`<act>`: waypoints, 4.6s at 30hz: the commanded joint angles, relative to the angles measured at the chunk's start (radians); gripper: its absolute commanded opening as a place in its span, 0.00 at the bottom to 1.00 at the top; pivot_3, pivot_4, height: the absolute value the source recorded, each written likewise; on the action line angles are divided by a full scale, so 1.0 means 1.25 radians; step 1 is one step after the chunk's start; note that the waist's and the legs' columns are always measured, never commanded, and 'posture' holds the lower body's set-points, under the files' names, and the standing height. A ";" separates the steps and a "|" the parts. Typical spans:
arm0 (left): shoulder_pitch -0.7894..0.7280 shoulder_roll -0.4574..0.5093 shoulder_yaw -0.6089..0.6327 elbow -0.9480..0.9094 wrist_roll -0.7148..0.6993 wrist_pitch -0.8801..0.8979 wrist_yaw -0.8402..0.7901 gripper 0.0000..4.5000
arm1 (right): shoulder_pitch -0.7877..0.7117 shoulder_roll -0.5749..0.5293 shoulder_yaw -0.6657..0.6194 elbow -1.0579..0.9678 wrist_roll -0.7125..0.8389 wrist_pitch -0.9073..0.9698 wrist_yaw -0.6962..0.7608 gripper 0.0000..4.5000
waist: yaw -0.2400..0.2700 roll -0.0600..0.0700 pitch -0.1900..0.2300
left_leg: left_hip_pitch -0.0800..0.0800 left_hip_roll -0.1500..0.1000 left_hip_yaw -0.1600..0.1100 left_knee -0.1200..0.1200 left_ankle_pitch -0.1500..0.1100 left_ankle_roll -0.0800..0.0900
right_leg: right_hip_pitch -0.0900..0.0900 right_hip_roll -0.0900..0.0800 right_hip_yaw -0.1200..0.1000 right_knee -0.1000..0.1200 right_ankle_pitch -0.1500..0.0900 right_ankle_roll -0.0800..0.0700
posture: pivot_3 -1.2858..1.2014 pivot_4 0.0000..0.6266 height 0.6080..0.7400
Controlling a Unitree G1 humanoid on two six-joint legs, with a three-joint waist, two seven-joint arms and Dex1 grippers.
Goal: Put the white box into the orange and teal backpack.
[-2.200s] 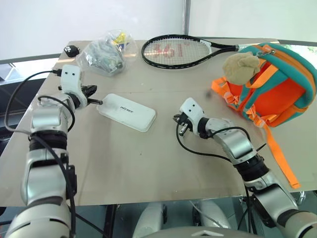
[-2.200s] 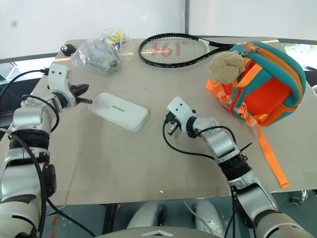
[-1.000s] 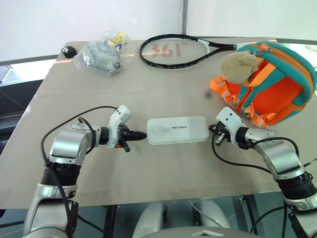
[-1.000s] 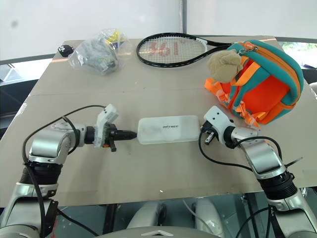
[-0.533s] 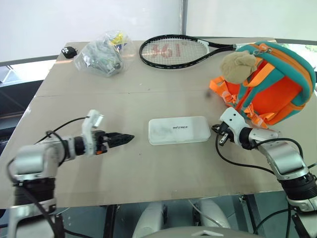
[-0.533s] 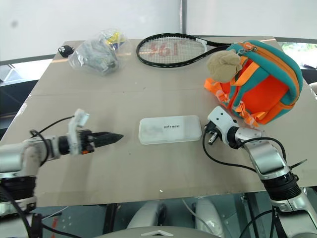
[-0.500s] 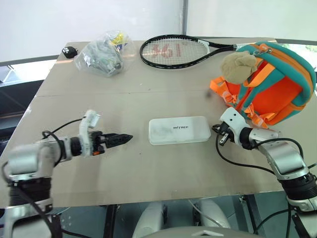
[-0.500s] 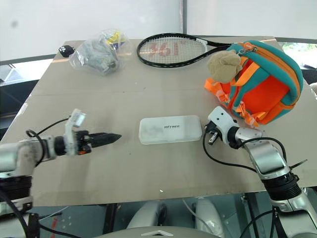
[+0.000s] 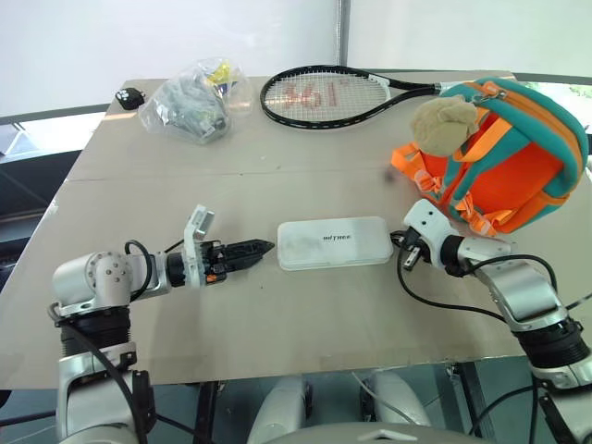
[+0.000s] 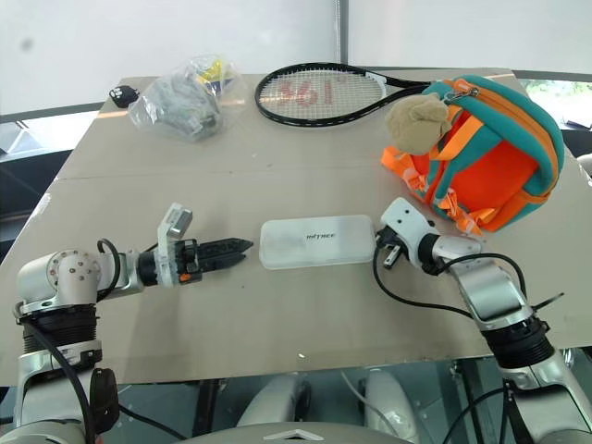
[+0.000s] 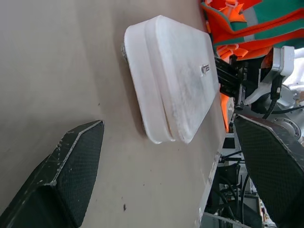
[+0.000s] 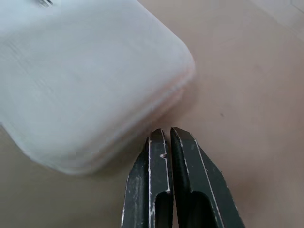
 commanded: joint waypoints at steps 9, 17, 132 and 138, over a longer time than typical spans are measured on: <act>-0.012 -0.035 -0.083 0.057 -0.018 -0.058 -0.018 0.99 | -0.085 0.141 0.105 0.086 -0.027 -0.073 0.009 0.00 | 0.012 0.001 -0.006 | 0.002 -0.001 -0.002 0.001 0.000 0.000 | 0.001 -0.001 -0.001 0.000 0.000 0.000 | 0.52 0.24 1.00; 0.029 -0.074 0.000 0.019 -0.070 -0.028 0.028 0.62 | 0.038 0.071 -0.012 -0.060 0.000 -0.072 -0.012 0.00 | 0.018 0.001 -0.007 | 0.000 -0.002 -0.002 0.001 0.000 0.000 | 0.001 -0.001 -0.001 0.000 0.000 0.000 | 0.52 0.24 1.00; -0.219 -0.063 -0.182 -0.152 0.039 -0.606 -0.135 0.98 | -0.013 -0.120 -0.352 -0.141 0.614 0.052 0.121 0.00 | 0.029 0.000 0.000 | -0.001 0.003 0.000 0.001 -0.001 0.002 | 0.011 0.003 -0.005 -0.013 0.000 0.001 | 0.52 0.24 1.00; -0.240 -0.066 -0.113 -0.195 -0.098 -0.426 -0.003 0.98 | 0.006 -0.136 -0.353 -0.151 0.636 0.067 0.161 0.00 | 0.036 0.000 0.000 | -0.002 0.002 -0.003 0.002 -0.001 0.002 | 0.012 0.001 -0.008 -0.014 0.000 0.001 | 0.52 0.24 1.00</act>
